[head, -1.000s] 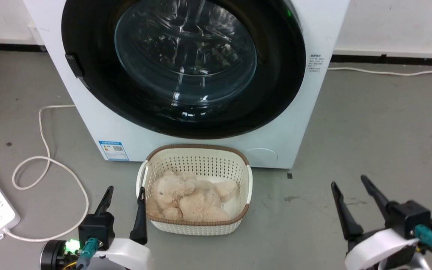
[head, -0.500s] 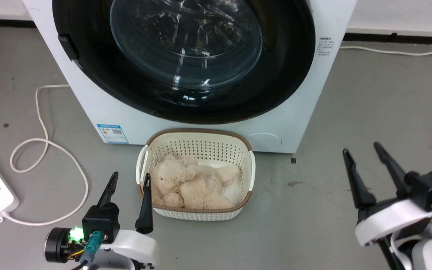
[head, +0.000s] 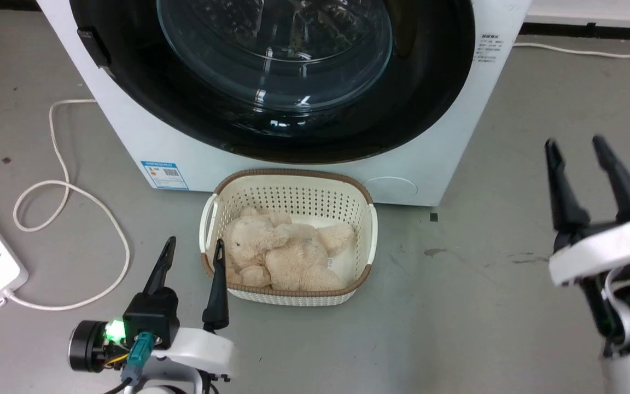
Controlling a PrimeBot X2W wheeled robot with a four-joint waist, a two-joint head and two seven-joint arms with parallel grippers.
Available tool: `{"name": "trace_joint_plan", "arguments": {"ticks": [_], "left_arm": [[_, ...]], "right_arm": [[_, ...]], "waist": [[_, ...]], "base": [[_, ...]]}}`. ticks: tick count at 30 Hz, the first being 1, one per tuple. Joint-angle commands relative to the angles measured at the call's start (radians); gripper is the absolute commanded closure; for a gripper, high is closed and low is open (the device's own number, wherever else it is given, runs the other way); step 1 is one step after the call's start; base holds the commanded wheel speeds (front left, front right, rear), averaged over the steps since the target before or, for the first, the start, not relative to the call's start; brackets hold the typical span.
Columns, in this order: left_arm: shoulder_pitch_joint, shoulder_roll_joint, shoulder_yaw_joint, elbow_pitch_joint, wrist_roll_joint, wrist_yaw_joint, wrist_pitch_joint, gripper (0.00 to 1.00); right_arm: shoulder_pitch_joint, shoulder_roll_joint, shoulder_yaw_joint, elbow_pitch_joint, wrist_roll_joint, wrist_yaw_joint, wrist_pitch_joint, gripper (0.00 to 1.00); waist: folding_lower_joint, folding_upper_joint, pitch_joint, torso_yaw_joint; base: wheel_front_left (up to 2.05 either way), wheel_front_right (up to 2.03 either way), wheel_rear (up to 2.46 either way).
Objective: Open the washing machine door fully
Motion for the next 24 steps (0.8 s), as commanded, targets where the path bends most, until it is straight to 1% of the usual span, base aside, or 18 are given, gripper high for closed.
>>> {"name": "trace_joint_plan", "arguments": {"ticks": [1, 2, 3, 4, 5, 11, 24], "left_arm": [[-0.022, 0.0, -0.008, -0.007, -0.004, 0.007, -0.012, 0.0], [-0.023, 0.0, -0.01, -0.008, -0.005, 0.009, -0.014, 0.0], [-0.025, 0.0, -0.012, -0.009, -0.005, 0.01, -0.016, 0.0], [-0.027, 0.0, -0.013, -0.011, -0.005, 0.011, -0.018, 0.0], [-0.029, 0.0, -0.015, -0.013, -0.004, 0.012, -0.02, 0.0], [-0.041, 0.005, -0.022, -0.019, -0.003, 0.018, -0.032, 0.0], [-0.072, 0.004, -0.055, -0.05, -0.006, 0.033, -0.06, 0.0]], "right_arm": [[-0.039, -0.01, -0.007, 0.012, 0.022, 0.0, 0.007, 0.0], [-0.053, -0.01, -0.011, 0.019, 0.034, 0.0, 0.014, 0.0], [-0.068, -0.01, -0.015, 0.027, 0.046, 0.0, 0.021, 0.2], [-0.082, -0.011, -0.018, 0.034, 0.056, 0.0, 0.028, 0.7], [-0.097, -0.011, -0.021, 0.041, 0.065, 0.0, 0.034, 1.0], [-0.194, 0.009, -0.058, 0.122, 0.162, 0.0, 0.093, 1.0], [-0.401, 0.011, -0.154, 0.32, 0.404, 0.0, 0.271, 1.0]], "waist": [[0.0, -0.0001, 0.007, 0.002], [0.0, -0.0001, 0.011, 0.003], [0.0, -0.0001, 0.016, 0.005], [0.0, -0.0001, 0.021, 0.006], [0.0, -0.0001, 0.027, 0.006], [0.0, -0.0001, 0.057, 0.012], [0.0, -0.0001, 0.121, 0.053]], "base": [[0.0, 0.0, 0.0], [0.0, 0.0, 0.0], [0.0, 0.0, 0.0], [0.0, 0.0, 0.0], [0.0, 0.0, 0.0], [0.0, 0.0, 0.0], [0.0, 0.0, 0.0]]}}
